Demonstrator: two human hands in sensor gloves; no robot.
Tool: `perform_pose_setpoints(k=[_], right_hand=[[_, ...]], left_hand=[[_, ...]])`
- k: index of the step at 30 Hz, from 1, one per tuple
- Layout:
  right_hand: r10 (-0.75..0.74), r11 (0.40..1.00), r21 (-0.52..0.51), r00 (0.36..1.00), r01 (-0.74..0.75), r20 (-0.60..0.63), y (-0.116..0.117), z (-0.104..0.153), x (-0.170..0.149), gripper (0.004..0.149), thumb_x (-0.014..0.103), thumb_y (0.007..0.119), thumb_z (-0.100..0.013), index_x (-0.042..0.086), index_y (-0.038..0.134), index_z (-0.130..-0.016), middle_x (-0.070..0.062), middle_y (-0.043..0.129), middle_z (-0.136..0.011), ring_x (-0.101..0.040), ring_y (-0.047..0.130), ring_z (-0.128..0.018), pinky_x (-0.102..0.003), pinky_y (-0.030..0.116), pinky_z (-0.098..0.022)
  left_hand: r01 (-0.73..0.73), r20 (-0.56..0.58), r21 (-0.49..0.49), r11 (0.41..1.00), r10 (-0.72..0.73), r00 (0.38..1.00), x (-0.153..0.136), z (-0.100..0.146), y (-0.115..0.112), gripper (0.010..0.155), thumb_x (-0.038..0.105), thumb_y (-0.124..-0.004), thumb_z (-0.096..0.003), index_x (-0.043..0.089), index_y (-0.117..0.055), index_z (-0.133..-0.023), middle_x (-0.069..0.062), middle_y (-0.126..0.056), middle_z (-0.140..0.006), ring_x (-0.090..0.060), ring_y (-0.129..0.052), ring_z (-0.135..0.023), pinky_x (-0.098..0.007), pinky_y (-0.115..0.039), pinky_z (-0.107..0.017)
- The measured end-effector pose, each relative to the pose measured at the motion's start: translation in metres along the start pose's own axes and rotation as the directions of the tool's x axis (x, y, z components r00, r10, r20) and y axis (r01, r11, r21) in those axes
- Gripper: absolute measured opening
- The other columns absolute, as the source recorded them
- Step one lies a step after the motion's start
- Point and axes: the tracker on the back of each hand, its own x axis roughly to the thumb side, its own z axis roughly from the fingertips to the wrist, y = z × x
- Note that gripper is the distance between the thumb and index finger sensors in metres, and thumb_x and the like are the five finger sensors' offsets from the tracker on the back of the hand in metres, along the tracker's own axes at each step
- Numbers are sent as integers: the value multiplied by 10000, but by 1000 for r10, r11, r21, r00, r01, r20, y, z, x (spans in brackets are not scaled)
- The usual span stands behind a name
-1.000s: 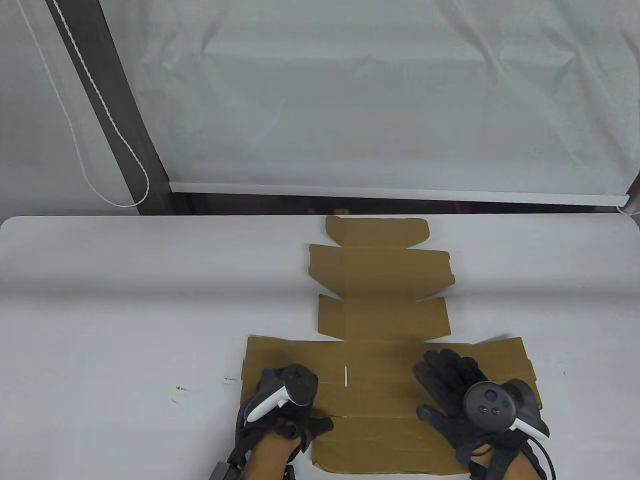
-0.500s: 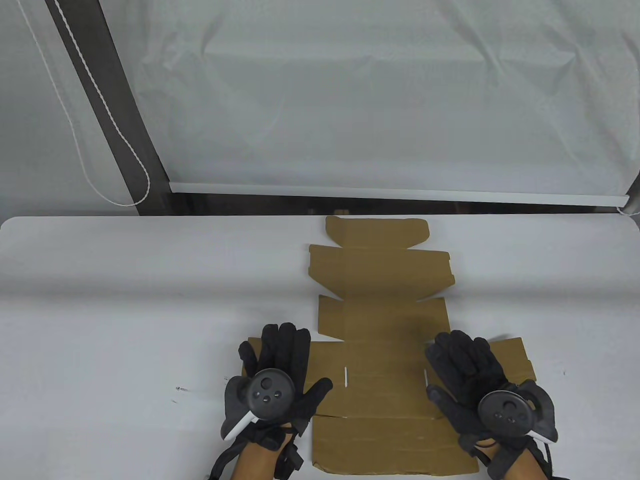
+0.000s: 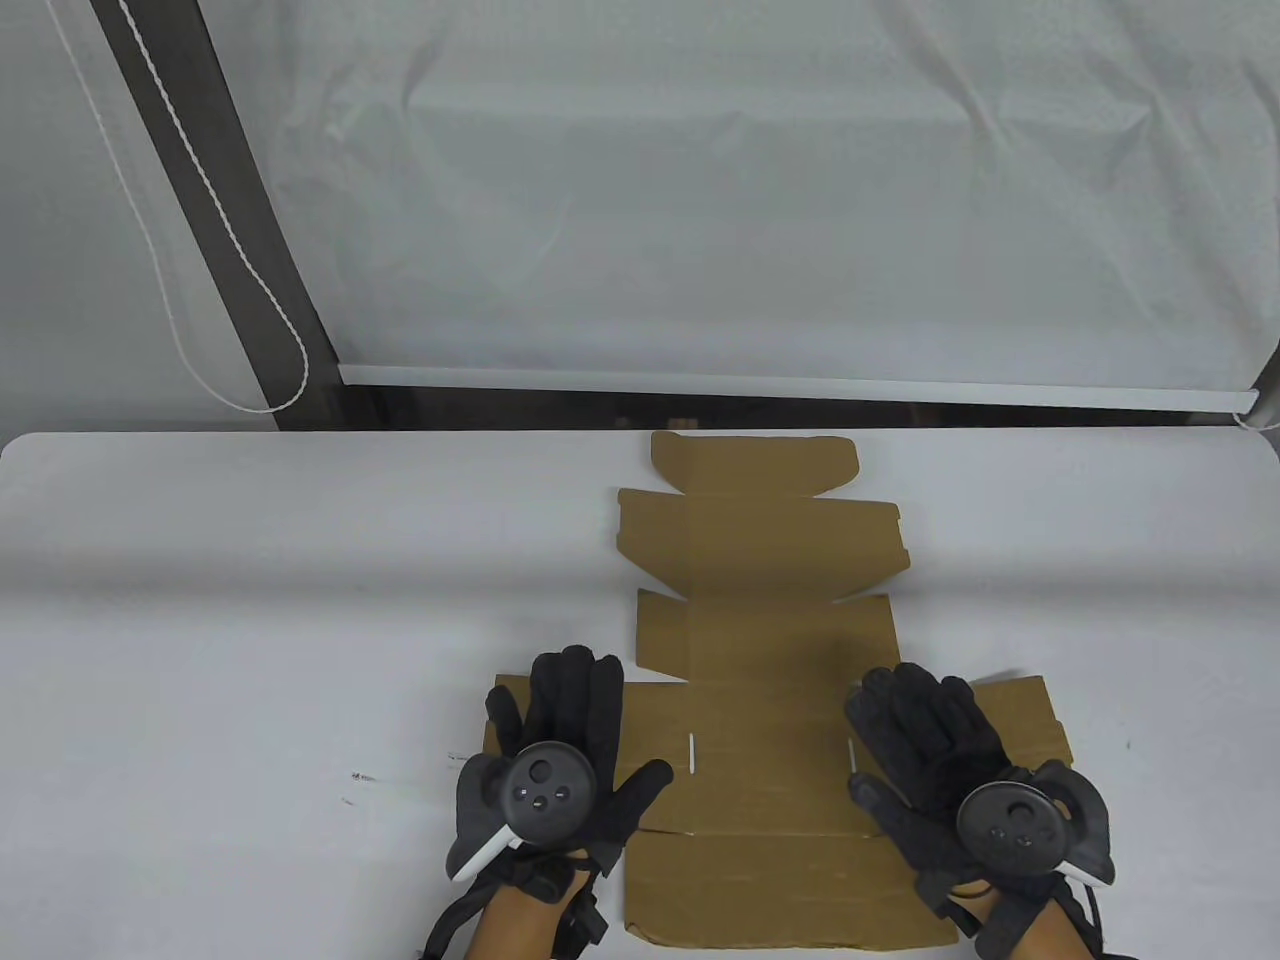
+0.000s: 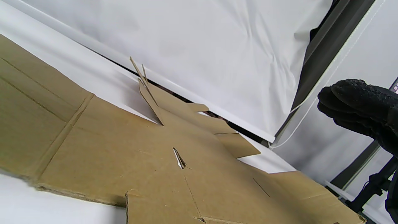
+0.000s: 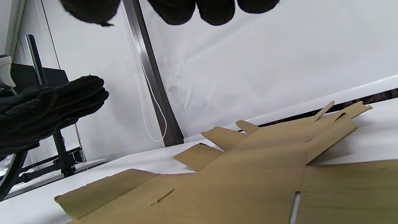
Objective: Fully disassemble mailer box
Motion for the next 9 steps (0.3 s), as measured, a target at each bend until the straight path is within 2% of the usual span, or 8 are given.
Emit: perform_pose_setpoints(k=[7,9], right_hand=[[-24,999,48,1000,24,-6,4,-1,1,685,535,650,-550,170,521,-1115,-232,444,-1210,-529,431,-1090,-709,275,-769],[-59,977,202,998,60,-13,18,-3,2,727,552,682,-540,188,468,-1131,-213,362,-1233,-531,339,-1104,-697,213,-776]], left_hand=[[-6,-10,-2,1000,6,1000,0,0,0,903,629,-570,-523,248,30,-1080,-106,157,-1136,-397,125,-1048,-677,179,-593],[-15,-16,-8,1000,15,1000,0,0,-1,903,629,-569,-523,248,32,-1079,-106,160,-1133,-400,123,-1047,-679,176,-592]])
